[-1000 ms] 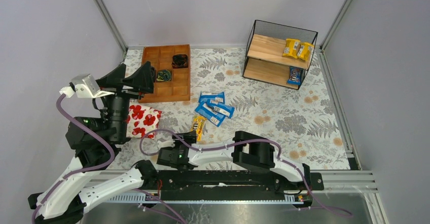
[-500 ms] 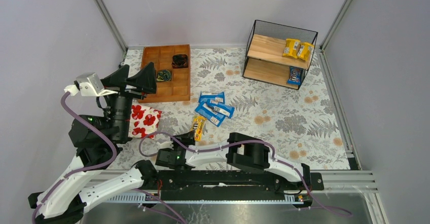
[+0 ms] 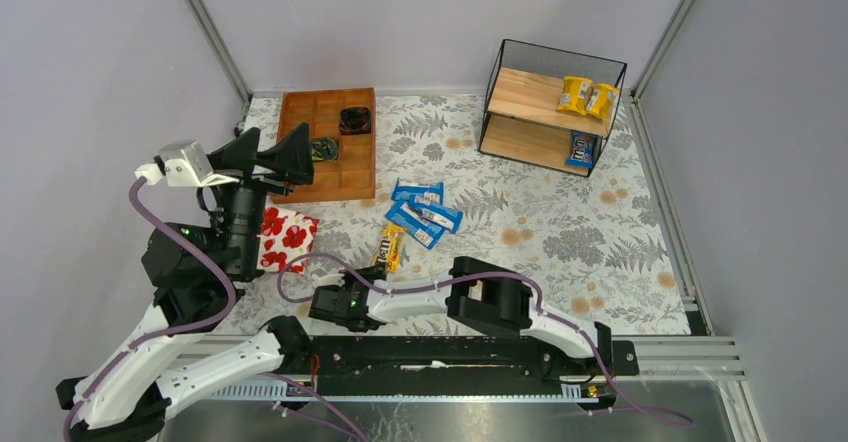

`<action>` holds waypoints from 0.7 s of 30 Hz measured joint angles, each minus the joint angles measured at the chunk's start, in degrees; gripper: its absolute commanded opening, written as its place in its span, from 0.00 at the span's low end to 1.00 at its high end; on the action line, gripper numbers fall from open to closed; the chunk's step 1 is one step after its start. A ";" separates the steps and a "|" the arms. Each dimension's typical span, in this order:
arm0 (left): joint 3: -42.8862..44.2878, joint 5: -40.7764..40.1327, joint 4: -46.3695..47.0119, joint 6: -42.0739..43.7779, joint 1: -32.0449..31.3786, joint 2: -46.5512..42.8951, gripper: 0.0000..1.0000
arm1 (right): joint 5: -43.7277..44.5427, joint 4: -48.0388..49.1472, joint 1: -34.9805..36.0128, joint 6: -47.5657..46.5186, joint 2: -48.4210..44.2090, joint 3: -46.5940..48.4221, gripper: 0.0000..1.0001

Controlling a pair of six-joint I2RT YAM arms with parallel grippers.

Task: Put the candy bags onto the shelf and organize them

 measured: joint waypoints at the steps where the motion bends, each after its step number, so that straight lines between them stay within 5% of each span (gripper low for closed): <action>1: 0.00 0.00 -0.11 0.02 0.00 0.02 0.99 | -0.33 0.04 -0.02 0.02 -0.15 -0.09 0.04; 7: 0.00 -0.09 -0.24 0.07 0.00 0.02 0.99 | -6.08 1.51 -0.09 1.97 -7.58 -6.54 0.00; 21: -2.49 -0.44 1.22 0.04 0.00 1.99 0.99 | -23.23 1.53 -1.11 8.83 -40.81 -20.20 0.00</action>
